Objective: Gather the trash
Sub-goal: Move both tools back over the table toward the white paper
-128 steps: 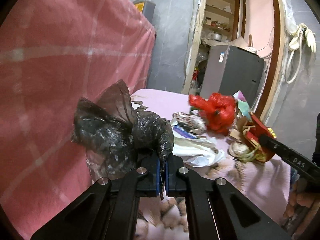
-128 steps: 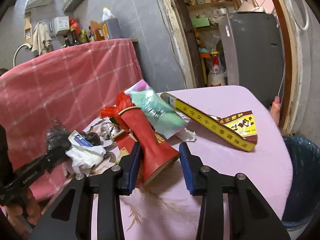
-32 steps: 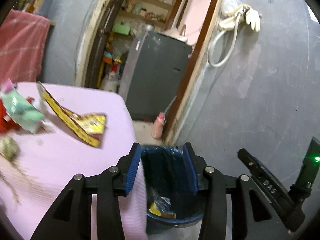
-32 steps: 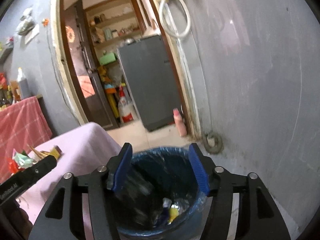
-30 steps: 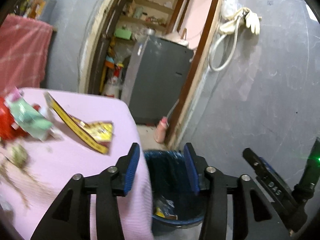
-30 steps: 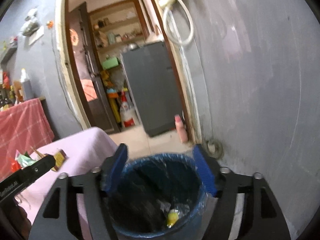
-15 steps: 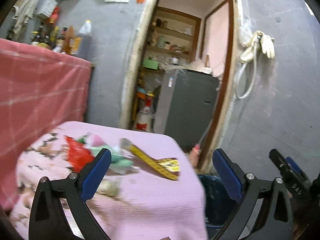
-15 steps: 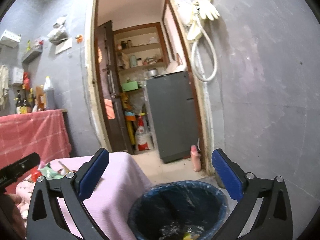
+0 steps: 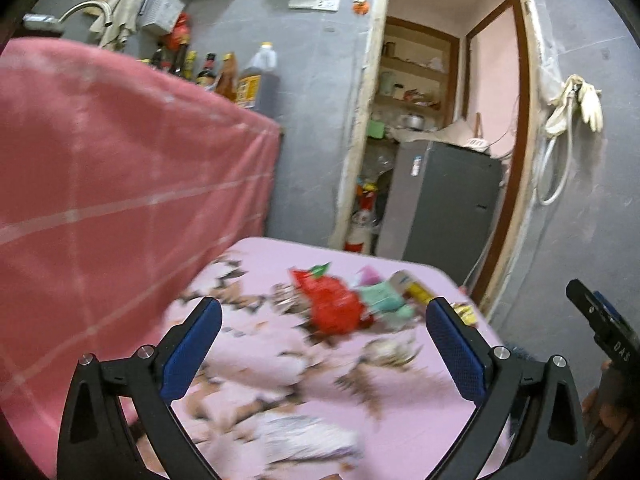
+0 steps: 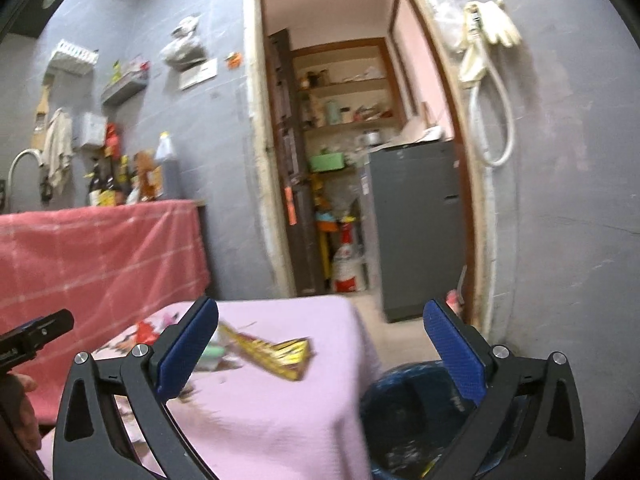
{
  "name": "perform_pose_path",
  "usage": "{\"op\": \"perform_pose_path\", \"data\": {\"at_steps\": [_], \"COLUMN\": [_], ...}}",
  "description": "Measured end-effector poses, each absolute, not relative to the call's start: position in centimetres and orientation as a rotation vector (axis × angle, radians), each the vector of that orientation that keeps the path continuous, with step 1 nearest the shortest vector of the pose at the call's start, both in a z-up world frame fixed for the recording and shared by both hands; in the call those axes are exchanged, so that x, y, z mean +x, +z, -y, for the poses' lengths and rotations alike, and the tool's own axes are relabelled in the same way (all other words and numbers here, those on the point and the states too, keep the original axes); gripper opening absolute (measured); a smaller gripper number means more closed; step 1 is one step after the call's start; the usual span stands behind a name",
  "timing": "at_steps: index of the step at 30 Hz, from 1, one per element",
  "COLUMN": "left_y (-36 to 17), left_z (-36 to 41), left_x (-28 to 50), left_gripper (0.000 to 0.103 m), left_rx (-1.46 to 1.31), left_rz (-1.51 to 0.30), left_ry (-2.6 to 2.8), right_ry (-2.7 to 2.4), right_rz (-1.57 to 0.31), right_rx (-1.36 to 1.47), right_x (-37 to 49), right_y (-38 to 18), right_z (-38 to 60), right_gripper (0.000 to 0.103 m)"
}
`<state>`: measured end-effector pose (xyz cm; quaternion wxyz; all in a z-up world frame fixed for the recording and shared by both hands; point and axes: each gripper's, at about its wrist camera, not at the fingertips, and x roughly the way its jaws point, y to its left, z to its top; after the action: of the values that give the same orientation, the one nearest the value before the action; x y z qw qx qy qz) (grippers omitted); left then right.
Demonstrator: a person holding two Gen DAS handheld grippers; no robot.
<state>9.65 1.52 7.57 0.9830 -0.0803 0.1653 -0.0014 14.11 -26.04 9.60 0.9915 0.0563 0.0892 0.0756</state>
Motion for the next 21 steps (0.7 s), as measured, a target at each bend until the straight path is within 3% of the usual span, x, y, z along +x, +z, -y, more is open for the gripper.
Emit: {"op": "perform_pose_path", "data": {"at_steps": [10, 21], "left_y": [2.9, -0.2], "left_z": [-5.0, -3.1], "left_x": [7.2, 8.5], "left_gripper": [0.1, 0.099], "left_rx": [-0.177, -0.122], "left_rz": [-0.467, -0.641], "left_ry": [0.016, -0.098], "right_ry": [0.296, 0.383], "right_rz": [-0.308, -0.473], "right_rx": [0.049, 0.004], "right_x": [15.1, 17.0], "right_y": [7.2, 4.5], "right_z": [21.2, 19.1], "right_gripper": [0.103, 0.102]}}
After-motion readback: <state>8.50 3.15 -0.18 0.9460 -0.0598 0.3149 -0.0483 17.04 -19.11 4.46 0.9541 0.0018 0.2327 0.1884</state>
